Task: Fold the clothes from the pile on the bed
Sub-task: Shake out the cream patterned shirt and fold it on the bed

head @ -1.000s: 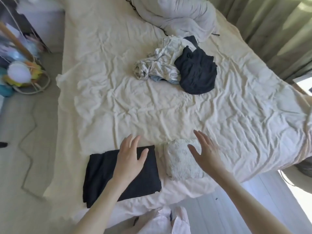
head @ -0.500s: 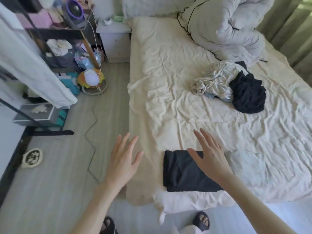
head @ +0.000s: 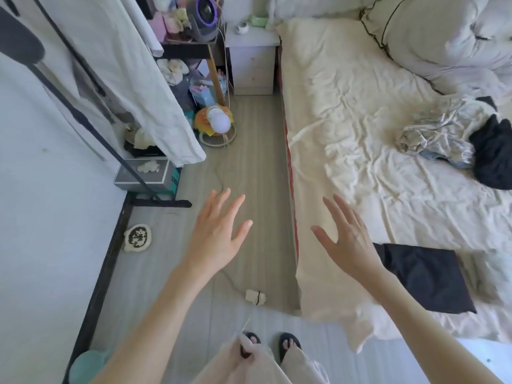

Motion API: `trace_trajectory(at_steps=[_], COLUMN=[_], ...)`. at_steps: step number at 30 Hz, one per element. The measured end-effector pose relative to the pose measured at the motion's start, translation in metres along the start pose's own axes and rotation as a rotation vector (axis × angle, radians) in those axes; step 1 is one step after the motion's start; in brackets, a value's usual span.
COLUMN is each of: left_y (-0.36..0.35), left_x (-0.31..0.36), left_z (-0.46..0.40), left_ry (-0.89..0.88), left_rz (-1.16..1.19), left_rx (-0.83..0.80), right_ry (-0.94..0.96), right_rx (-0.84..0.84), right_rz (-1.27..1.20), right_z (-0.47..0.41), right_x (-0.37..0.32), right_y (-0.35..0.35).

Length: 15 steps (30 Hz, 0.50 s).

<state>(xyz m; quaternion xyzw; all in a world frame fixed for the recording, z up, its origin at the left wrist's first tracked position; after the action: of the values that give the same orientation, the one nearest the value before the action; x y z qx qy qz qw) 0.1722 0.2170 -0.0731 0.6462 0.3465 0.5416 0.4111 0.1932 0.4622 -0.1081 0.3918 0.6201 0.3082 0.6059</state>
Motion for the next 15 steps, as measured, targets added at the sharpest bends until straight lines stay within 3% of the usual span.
trace_trajectory(at_steps=[9,15], left_y=[-0.002,-0.026], left_x=[-0.04,-0.046], left_z=[-0.055,-0.142], left_ry=[-0.024,-0.044], left_rz=[-0.04,-0.034], left_rx=[-0.05,-0.075], right_ry=[-0.016,0.008], right_rx=[-0.007,0.027], right_rz=[-0.005,0.033], right_z=[-0.055,-0.146], right_x=[-0.012,0.003], right_y=[-0.025,-0.031])
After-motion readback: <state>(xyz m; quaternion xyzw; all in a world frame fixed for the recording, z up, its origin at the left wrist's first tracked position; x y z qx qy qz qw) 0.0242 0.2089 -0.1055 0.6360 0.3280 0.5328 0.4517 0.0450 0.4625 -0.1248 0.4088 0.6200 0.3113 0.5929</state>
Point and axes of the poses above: each hand's wrist, its own z-axis away from the middle knuckle, its own y-axis out of the back of the hand, x = y × z, the point moved 6 cm from there along -z, towards the middle knuckle, and after that the axes turned 9 degrees about x, right-handed, at the moved point
